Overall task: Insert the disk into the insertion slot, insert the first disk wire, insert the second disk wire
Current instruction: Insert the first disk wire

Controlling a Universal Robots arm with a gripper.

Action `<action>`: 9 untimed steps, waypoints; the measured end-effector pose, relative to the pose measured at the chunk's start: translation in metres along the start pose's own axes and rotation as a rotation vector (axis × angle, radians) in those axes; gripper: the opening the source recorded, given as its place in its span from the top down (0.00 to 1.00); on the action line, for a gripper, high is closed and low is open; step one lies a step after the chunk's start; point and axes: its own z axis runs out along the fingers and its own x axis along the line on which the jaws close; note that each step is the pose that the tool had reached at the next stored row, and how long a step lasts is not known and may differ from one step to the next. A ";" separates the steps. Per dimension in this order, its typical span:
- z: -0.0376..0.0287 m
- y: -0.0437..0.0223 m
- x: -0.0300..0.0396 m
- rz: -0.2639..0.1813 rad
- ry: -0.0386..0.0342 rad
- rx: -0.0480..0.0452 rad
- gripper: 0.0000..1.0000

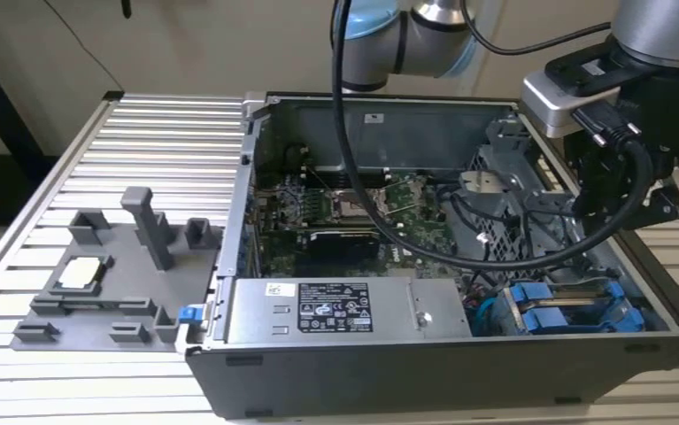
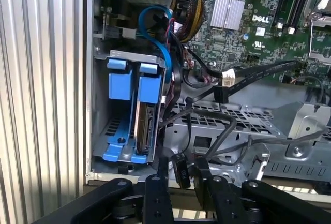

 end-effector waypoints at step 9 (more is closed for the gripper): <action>0.0010 0.0000 0.0013 -0.003 0.0097 -0.0014 0.81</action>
